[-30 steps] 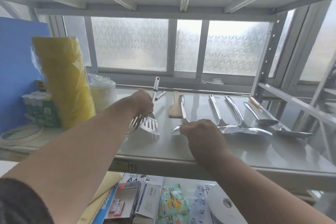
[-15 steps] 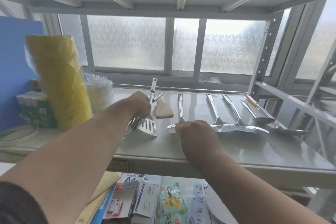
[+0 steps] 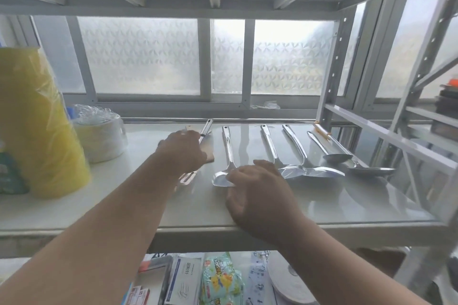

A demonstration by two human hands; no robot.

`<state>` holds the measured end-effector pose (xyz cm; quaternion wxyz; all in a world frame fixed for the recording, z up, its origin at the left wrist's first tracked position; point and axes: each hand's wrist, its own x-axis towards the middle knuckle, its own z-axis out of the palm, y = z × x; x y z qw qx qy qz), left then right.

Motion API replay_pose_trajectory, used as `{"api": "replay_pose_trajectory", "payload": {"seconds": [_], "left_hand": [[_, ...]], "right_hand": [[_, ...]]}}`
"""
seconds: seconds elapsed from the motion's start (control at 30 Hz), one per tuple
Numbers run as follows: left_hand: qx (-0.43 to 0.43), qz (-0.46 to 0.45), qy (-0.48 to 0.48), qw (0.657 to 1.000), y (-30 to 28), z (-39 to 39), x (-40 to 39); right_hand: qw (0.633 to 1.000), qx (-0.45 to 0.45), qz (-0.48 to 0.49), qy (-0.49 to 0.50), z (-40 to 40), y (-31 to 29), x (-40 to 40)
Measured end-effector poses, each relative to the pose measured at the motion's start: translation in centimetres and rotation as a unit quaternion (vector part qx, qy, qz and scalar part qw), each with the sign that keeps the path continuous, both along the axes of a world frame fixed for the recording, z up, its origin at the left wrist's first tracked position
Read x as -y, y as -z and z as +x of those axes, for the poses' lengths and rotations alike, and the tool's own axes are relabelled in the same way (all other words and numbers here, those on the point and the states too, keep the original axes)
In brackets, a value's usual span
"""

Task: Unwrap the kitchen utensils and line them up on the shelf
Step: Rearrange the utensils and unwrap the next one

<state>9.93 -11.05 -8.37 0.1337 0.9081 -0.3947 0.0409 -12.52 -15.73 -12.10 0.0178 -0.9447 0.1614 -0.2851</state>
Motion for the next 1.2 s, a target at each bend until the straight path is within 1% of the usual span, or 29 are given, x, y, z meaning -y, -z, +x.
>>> {"api": "replay_pose_trajectory", "payload": {"seconds": [0.07,0.1,0.13,0.17,0.2,0.3,0.4,0.5,0.57,0.73,0.8,0.97,1.1,1.2], "left_hand": [[0.026,-0.111,0.082,0.990,1.0,-1.4,-0.8],[0.020,-0.168,0.132,0.977,1.6,-2.1,-1.5],[0.001,-0.205,0.179,0.962,2.2,-2.8,-2.4],[-0.015,-0.218,0.217,0.952,2.8,-3.5,-3.5],[-0.015,-0.211,0.247,0.946,3.3,-3.9,-4.4],[0.024,-0.172,0.290,0.941,3.6,-4.3,-5.6],[0.042,-0.151,0.293,0.943,3.5,-4.3,-5.4],[0.097,-0.113,0.306,0.941,4.1,-4.5,-4.8],[0.129,-0.088,0.292,0.944,4.3,-4.5,-4.6],[0.162,-0.043,0.255,0.952,4.4,-4.8,-4.2],[0.163,-0.033,0.252,0.953,4.6,-4.9,-4.1],[0.138,-0.051,0.238,0.960,4.9,-5.0,-4.0],[0.153,-0.054,0.244,0.956,5.1,-5.1,-3.9],[0.148,-0.051,0.241,0.958,5.3,-4.9,-3.7]], "right_hand": [[0.999,0.050,0.012,-0.014,-0.7,0.5,0.0],[0.997,0.073,0.029,-0.016,-0.9,0.5,0.1],[0.994,0.096,0.051,-0.012,-1.0,0.6,0.3],[0.991,0.115,0.072,-0.005,-0.9,0.6,0.5],[0.988,0.124,0.091,0.005,-0.8,0.6,0.8],[0.984,0.107,0.137,0.031,-0.6,0.5,1.4],[0.984,0.075,0.157,0.040,-0.5,0.6,1.7],[0.990,0.046,0.119,0.068,-0.1,0.9,1.7],[0.991,0.038,0.093,0.088,0.2,1.1,1.7],[0.990,0.032,0.059,0.121,0.3,1.2,1.4],[0.990,0.026,0.056,0.129,0.3,1.2,1.3],[0.988,0.017,0.044,0.147,0.3,1.2,1.3],[0.986,0.021,0.044,0.160,0.3,1.2,1.1],[0.984,0.019,0.045,0.169,0.2,1.0,1.0]]}}
